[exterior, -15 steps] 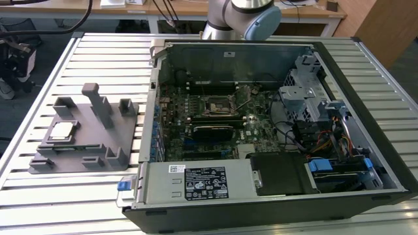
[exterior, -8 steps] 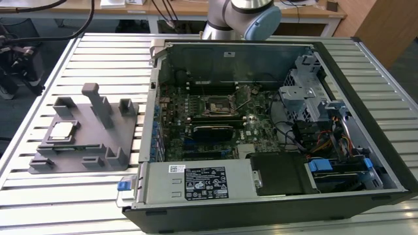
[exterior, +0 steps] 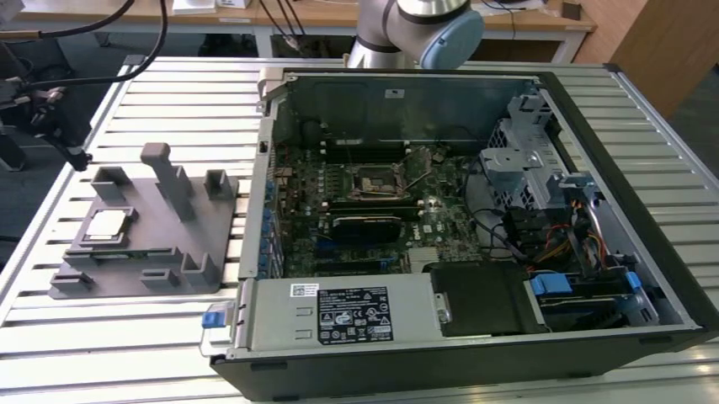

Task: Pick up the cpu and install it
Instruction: 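Pick up the cpu and move it towards the insertion slot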

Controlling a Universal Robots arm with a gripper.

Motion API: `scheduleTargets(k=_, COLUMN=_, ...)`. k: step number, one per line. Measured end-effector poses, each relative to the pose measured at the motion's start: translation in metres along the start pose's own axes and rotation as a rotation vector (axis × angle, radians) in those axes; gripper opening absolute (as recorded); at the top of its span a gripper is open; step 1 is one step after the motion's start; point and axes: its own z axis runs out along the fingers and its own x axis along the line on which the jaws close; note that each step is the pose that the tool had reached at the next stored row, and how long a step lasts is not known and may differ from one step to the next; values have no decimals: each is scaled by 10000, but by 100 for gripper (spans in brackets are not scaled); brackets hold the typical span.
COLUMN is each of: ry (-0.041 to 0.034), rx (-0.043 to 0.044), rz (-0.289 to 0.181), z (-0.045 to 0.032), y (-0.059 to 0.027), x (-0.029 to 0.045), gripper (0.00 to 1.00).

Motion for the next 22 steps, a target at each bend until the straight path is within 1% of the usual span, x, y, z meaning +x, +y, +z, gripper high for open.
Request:
scheduleTargets(k=5, ry=1, rx=1, rz=-25, z=89, y=-2, x=0, gripper=76)
scheduleTargets(k=11, ry=4, rx=3, rz=-175, z=197, y=-5, x=-1, gripper=76)
scheduleTargets(k=12, ry=6, rx=4, rz=-256, z=214, y=-5, x=-1, gripper=76)
scheduleTargets(k=16, ry=24, rx=7, rz=-934, z=276, y=-7, x=-1, gripper=76)
scheduleTargets(k=17, ry=24, rx=7, rz=-1005, z=295, y=-7, x=-1, gripper=76)
scheduleTargets(k=22, ry=24, rx=7, rz=-989, z=386, y=-10, x=-1, gripper=76)
